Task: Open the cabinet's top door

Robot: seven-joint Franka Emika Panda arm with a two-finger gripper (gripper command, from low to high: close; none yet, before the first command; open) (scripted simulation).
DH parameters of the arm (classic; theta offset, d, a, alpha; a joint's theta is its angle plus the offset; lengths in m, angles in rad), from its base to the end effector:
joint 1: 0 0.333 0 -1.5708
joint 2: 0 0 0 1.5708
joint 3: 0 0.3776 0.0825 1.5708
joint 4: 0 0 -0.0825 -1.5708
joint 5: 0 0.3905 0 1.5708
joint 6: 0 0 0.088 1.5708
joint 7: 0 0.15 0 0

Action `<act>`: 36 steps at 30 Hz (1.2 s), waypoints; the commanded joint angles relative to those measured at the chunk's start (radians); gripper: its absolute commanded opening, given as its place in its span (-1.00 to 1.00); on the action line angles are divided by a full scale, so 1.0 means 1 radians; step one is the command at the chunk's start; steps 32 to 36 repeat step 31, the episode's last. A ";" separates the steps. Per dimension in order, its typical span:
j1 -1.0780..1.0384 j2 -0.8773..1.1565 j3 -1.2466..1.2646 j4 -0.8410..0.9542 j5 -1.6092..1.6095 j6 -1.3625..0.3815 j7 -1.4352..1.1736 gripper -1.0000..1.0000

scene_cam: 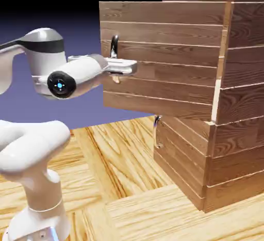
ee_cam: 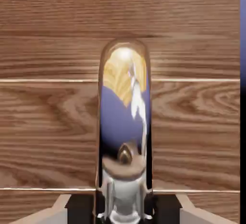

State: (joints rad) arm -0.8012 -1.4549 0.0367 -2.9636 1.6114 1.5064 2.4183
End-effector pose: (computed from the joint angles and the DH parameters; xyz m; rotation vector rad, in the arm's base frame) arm 0.1849 0.0454 0.5705 -0.0475 1.7198 1.2498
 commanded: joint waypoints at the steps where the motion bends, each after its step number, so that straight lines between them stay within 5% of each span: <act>1: 0.000 0.032 -0.036 0.011 -0.036 -0.029 -0.021 -1.00; 30: 0.427 1.064 -0.767 0.769 -0.704 -0.801 -0.561 -1.00; 31: 0.427 1.064 -0.767 0.769 -0.704 -0.801 -0.561 1.00; 36: 0.427 1.064 -0.767 0.769 -0.704 -0.801 -0.561 1.00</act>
